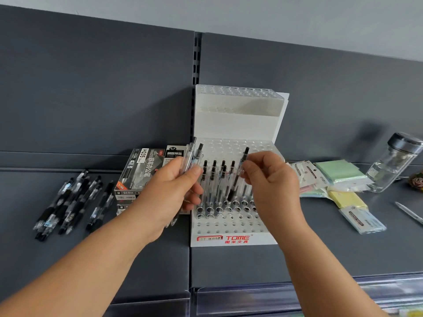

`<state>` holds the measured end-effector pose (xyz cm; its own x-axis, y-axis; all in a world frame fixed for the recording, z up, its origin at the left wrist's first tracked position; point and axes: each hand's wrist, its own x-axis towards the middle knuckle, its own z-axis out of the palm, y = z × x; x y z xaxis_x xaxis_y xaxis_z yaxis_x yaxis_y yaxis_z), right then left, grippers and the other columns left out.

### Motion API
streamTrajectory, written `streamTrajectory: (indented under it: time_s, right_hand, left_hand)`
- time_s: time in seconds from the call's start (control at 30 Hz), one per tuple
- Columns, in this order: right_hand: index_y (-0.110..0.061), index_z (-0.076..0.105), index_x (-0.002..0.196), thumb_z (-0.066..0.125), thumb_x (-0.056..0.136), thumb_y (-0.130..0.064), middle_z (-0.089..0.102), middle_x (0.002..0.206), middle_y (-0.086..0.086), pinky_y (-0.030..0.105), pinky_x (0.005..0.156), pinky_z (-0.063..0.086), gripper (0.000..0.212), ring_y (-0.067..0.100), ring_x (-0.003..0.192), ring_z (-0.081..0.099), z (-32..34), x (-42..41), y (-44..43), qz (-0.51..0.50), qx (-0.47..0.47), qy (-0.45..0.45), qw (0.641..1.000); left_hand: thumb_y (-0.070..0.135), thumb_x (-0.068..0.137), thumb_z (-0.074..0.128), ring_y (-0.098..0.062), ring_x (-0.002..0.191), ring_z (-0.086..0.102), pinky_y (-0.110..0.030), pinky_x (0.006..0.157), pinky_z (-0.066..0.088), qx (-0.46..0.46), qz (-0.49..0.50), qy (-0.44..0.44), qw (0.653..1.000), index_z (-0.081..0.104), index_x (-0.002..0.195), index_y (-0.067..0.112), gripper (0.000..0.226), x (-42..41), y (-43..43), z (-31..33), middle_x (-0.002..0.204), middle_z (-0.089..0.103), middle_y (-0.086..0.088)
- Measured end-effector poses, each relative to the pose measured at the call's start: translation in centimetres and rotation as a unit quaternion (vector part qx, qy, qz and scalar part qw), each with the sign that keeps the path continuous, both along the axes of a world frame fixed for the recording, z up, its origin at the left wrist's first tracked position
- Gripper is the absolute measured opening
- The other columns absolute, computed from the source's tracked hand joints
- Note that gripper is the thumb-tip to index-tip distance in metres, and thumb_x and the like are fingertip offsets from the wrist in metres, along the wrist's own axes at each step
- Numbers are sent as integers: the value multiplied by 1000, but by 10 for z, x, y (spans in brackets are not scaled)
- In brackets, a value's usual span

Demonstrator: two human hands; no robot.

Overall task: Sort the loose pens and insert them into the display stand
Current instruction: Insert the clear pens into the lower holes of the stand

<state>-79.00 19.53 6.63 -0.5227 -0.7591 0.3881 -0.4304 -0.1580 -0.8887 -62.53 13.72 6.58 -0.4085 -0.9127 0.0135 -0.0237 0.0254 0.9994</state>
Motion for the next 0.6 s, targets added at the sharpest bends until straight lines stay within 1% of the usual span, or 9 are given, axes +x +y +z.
streamTrajectory:
  time_s: [0.1, 0.17, 0.23, 0.33, 0.4, 0.43, 0.5, 0.53, 0.6]
  right_hand:
    - [-30, 63, 79, 59, 92, -19, 65, 67, -6, 40, 66, 54, 17, 18, 63, 60, -19, 2, -3, 1, 70, 27, 997]
    - [-35, 61, 83, 58, 91, -28, 65, 69, -4, 48, 69, 56, 11, 20, 66, 62, -30, 3, -2, -9, 103, 52, 993]
    - [-36, 61, 84, 58, 91, -30, 66, 71, -3, 52, 71, 55, 9, 22, 68, 63, -30, 3, -2, -13, 109, 50, 993]
    - [-26, 63, 82, 62, 90, -24, 64, 67, 1, 42, 63, 53, 9, 19, 60, 57, -20, 3, -1, -7, 106, 65, 992]
    - [-25, 61, 88, 64, 89, -26, 62, 75, -6, 34, 60, 50, 3, 13, 61, 55, -13, 5, 1, -25, 90, 86, 992]
    - [-26, 61, 91, 64, 89, -28, 62, 80, -9, 30, 60, 49, 4, 11, 63, 56, -8, 8, 3, -31, 73, 80, 994]
    - [-27, 62, 92, 63, 89, -27, 64, 81, -11, 21, 62, 49, 3, 4, 67, 57, 1, 15, 7, -1, 32, 24, 999]
    - [-25, 63, 91, 64, 89, -26, 66, 79, -10, 19, 64, 50, 2, 3, 69, 59, 7, 19, 7, 30, 22, -14, 999]
    - [-18, 65, 86, 65, 88, -19, 66, 72, -9, 21, 67, 52, 2, 6, 67, 60, 15, 26, 7, 101, 19, -90, 991]
  left_hand:
    - [26, 96, 51, -11, 56, 56, -31, 57, 45, 5, 3, -3, 1000, 58, 103, 7, 21, 1, 0, -2, 66, 61, -1]
    - [26, 96, 51, -11, 56, 56, -29, 57, 45, 9, 2, -6, 1000, 58, 101, 8, 20, 2, 0, -4, 67, 61, -1]
    - [25, 95, 53, -11, 58, 57, -28, 56, 45, 8, 4, -13, 1000, 59, 100, 7, 20, 2, -1, -6, 67, 62, -1]
    - [23, 95, 54, -9, 59, 57, -25, 54, 43, 3, -2, -21, 1000, 64, 95, 10, 17, 2, -1, -7, 67, 63, 0]
    - [21, 95, 53, -8, 58, 55, -23, 51, 40, 8, -12, -15, 1000, 66, 91, 12, 16, 1, 1, -6, 65, 63, 1]
    - [21, 95, 53, -9, 57, 55, -23, 50, 39, 10, -17, -11, 1000, 66, 89, 11, 17, 1, 2, -5, 63, 63, 1]
    - [23, 94, 55, -10, 57, 55, -24, 49, 38, 6, -32, -7, 999, 67, 88, 10, 19, -2, 4, -3, 63, 63, 1]
    - [25, 92, 56, -10, 58, 55, -24, 50, 39, -2, -41, -10, 999, 67, 87, 9, 19, -4, 5, -2, 63, 63, 0]
    - [29, 90, 58, -9, 59, 54, -25, 52, 39, -29, -56, -22, 998, 67, 86, 9, 21, -8, 8, 0, 64, 63, 0]
